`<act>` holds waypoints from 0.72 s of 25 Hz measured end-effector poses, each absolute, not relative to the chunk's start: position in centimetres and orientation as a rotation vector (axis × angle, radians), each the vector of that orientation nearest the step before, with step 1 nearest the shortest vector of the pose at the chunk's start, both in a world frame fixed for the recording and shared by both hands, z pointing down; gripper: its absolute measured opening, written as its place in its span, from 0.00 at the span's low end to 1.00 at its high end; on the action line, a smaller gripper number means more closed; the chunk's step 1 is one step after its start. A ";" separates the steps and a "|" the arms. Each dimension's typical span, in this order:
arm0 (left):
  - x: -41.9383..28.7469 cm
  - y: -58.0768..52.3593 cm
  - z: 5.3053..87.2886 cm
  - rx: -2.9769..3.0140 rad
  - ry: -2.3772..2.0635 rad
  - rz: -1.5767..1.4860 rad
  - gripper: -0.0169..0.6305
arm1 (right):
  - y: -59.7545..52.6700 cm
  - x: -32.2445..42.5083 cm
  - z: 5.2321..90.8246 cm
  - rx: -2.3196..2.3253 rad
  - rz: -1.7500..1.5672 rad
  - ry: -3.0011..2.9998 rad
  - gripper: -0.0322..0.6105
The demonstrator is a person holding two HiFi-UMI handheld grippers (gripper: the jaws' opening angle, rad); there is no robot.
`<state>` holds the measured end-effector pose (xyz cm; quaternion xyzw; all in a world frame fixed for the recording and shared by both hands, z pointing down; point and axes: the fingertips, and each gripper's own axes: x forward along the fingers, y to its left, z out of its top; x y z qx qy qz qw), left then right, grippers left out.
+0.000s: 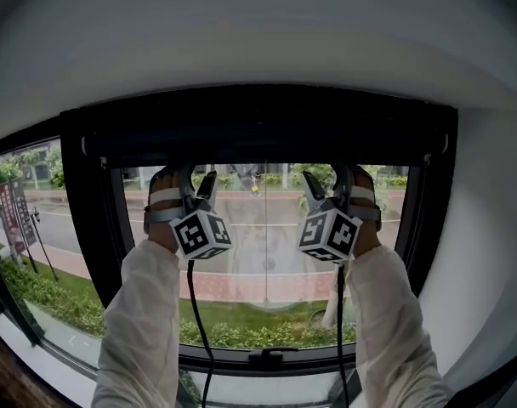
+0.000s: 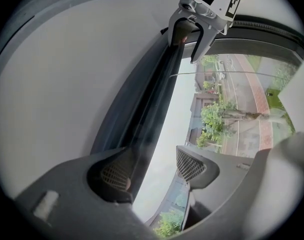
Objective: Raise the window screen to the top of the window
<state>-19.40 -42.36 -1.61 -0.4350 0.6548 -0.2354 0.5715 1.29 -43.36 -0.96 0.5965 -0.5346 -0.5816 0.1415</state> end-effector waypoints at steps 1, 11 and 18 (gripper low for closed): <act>-19.4 -42.1 -1.5 -1.025 1.535 -0.551 0.46 | -42.9 1.2 -0.9 1.722 -1.686 -1.578 0.47; -19.7 -35.8 4.3 -1.285 1.544 -0.362 0.46 | -35.8 0.2 3.9 1.778 -1.568 -2.033 0.32; -23.5 -31.2 13.8 -1.496 1.633 -0.258 0.42 | -31.5 -1.0 11.6 1.779 -1.357 -2.136 0.26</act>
